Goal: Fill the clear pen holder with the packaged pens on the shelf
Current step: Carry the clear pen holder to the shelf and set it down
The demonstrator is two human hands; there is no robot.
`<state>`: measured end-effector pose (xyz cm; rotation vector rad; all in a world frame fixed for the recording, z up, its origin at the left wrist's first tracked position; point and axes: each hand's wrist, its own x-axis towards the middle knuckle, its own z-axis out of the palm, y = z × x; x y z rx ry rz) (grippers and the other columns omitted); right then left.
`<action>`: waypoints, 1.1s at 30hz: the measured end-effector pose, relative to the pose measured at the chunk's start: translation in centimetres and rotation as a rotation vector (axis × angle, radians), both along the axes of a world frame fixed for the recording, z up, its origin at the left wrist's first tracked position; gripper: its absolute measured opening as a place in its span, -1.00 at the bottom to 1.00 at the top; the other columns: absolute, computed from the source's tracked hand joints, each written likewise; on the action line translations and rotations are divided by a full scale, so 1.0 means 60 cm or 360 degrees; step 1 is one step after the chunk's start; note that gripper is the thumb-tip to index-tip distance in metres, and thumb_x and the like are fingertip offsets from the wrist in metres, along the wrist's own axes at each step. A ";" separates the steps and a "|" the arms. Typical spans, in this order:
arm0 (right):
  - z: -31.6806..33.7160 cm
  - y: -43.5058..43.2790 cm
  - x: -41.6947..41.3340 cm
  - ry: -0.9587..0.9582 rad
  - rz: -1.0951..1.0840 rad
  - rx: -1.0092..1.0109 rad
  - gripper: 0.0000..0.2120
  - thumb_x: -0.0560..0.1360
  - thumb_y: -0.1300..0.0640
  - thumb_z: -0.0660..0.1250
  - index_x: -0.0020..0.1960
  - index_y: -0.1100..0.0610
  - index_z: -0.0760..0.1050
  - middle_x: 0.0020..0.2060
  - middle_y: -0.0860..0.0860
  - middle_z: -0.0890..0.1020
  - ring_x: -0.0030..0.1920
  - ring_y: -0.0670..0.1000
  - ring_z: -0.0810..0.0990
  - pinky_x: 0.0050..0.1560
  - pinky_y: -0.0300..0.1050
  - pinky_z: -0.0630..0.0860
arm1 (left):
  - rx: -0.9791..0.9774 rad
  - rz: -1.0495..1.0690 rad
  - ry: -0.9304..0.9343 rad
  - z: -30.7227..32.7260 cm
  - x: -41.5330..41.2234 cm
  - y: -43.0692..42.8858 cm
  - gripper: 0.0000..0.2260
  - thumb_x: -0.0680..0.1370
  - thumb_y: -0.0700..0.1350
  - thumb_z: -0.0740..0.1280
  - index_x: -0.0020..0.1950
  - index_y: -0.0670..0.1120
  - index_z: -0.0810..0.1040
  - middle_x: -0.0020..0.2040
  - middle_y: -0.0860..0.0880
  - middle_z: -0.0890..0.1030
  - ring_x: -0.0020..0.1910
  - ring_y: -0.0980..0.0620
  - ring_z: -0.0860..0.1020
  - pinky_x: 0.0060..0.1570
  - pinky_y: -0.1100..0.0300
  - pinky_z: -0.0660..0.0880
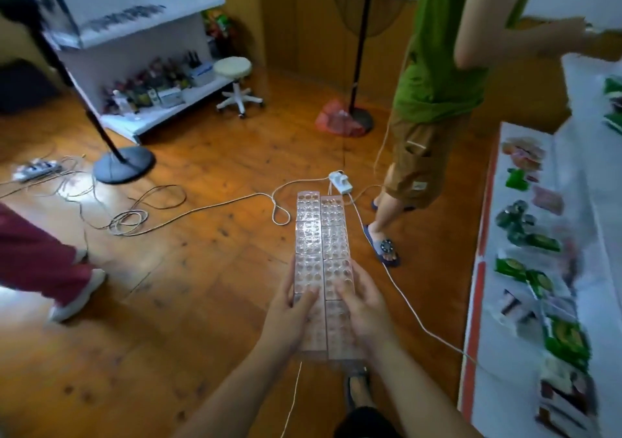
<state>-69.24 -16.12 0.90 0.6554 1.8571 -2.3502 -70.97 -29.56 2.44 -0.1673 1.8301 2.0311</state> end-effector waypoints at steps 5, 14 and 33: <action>-0.020 0.083 -0.175 0.0008 0.0176 -0.0029 -0.62 0.51 -0.01 0.41 0.28 -0.24 0.45 0.24 -0.02 0.60 0.19 0.06 0.62 0.15 0.17 0.59 | -0.0012 0.0197 0.0027 0.000 -0.141 0.083 -0.45 0.61 -0.19 0.26 0.49 0.24 0.17 0.12 0.24 0.55 -0.06 0.25 0.65 -0.21 0.30 0.57; 0.000 0.165 -0.405 0.0073 0.0382 -0.0067 -0.68 0.59 0.10 0.32 0.26 -0.22 0.42 0.13 -0.10 0.63 0.03 -0.05 0.69 -0.08 -0.06 0.65 | -0.0093 0.0403 0.0042 0.015 -0.342 0.165 -0.48 0.61 -0.12 0.28 0.42 0.34 0.19 0.12 0.27 0.57 0.00 0.21 0.64 -0.13 0.26 0.59; 0.022 -0.061 -0.950 0.0063 0.0621 -0.0107 -0.63 0.58 0.14 0.32 0.36 -0.08 0.41 0.13 -0.05 0.67 0.08 0.02 0.68 0.03 0.07 0.63 | -0.0041 0.0657 0.0052 0.022 -0.850 -0.051 -0.46 0.61 -0.10 0.27 0.46 0.32 0.16 0.19 0.29 0.51 0.05 0.15 0.64 -0.06 0.13 0.62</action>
